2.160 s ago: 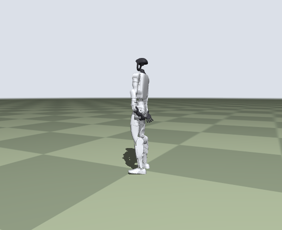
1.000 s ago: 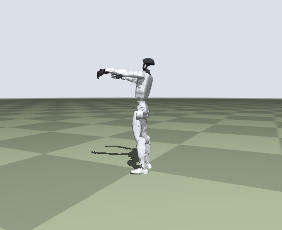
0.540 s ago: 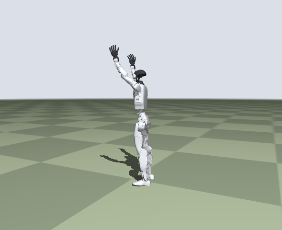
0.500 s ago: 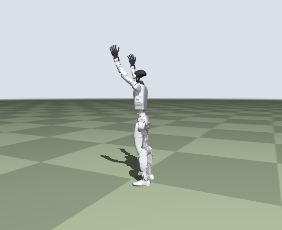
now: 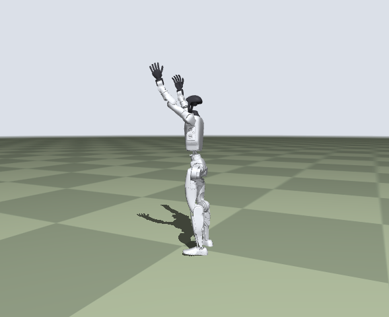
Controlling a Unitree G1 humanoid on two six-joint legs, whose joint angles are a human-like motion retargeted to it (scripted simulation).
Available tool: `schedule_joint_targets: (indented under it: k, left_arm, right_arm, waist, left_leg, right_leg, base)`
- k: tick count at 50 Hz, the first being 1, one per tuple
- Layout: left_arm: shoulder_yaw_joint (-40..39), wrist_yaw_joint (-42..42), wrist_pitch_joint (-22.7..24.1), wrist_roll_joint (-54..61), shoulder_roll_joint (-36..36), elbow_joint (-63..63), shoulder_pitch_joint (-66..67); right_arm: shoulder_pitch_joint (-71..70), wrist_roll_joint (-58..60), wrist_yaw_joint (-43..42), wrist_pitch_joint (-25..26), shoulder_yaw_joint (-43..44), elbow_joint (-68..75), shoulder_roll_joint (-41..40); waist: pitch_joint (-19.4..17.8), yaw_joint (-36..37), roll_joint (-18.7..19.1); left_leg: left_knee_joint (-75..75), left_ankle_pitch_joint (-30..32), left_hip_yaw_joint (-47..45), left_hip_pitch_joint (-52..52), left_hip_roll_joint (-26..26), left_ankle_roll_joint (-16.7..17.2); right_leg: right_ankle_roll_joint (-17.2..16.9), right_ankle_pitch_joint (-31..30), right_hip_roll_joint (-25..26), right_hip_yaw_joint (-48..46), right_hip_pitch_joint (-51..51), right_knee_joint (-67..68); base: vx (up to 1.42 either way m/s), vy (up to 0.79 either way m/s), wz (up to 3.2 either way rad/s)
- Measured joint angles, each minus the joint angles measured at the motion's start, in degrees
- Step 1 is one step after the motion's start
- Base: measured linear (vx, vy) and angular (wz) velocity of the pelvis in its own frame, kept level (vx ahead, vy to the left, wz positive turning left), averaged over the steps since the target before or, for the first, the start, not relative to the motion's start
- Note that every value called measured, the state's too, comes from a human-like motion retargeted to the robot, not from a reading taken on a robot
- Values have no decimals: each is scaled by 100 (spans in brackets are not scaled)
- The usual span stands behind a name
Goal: In place motions
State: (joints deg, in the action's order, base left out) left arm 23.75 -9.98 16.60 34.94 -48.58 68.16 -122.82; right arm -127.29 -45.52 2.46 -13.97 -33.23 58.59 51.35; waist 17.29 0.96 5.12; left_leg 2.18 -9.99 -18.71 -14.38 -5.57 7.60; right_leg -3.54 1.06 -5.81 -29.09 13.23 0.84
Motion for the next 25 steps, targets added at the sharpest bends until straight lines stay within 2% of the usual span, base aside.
schedule_joint_targets:
  k: [4, 7, 10, 15, 20, 25]
  left_arm:
    - [91, -16, 67, -250, 5, 298, 242]
    - [-8, -238, -68, -655, 273, 625, 803]
    - [-485, -123, -163, -1139, 759, 691, 1914]
    - [-1457, 220, -448, -1986, 1397, 458, 4140]
    - [-2039, 299, -654, -3547, 1668, 170, 5968]
    - [-2410, 19, -657, -4113, 2153, 182, 7751]
  right_arm:
    - [222, 313, -65, -58, -111, 108, 47]
    - [758, 862, -179, -42, -144, 177, 16]
    - [1868, 1606, -342, -42, 90, 0, -174]
    - [4377, 3005, -443, -51, 963, -706, -927]
    - [6786, 4515, 174, -12, 2254, -1444, -1948]
    - [8505, 5731, 1611, -82, 3089, -1302, -2773]
  waist:
    - [85, 41, -51]
    - [322, 82, -92]
    - [664, 112, -77]
    - [950, -46, 111]
    - [601, -291, -25]
    - [325, -340, -22]
  left_leg:
    - [-3, -4, -16, 13, -10, -3]
    - [1, -8, -7, 54, -8, -9]
    - [8, -20, 28, 178, 14, -19]
    - [35, -58, 68, 502, 33, -41]
    - [19, -55, -6, 880, 61, -53]
    - [-21, -49, -88, 1011, 53, -57]
  right_leg:
    - [7, -4, 22, 9, -9, -3]
    - [10, 2, 28, -2, -63, -3]
    - [15, 13, 29, -37, -210, -7]
    - [32, 22, 41, -52, -546, -2]
    - [63, -14, 22, 23, -832, 17]
    - [74, -75, 23, 102, -849, 36]
  base:
    - [3, 0, -1]
    - [26, 3, 1]
    - [40, 10, 8]
    - [32, 7, 0]
    - [1, -12, -17]
    - [-8, -3, -19]
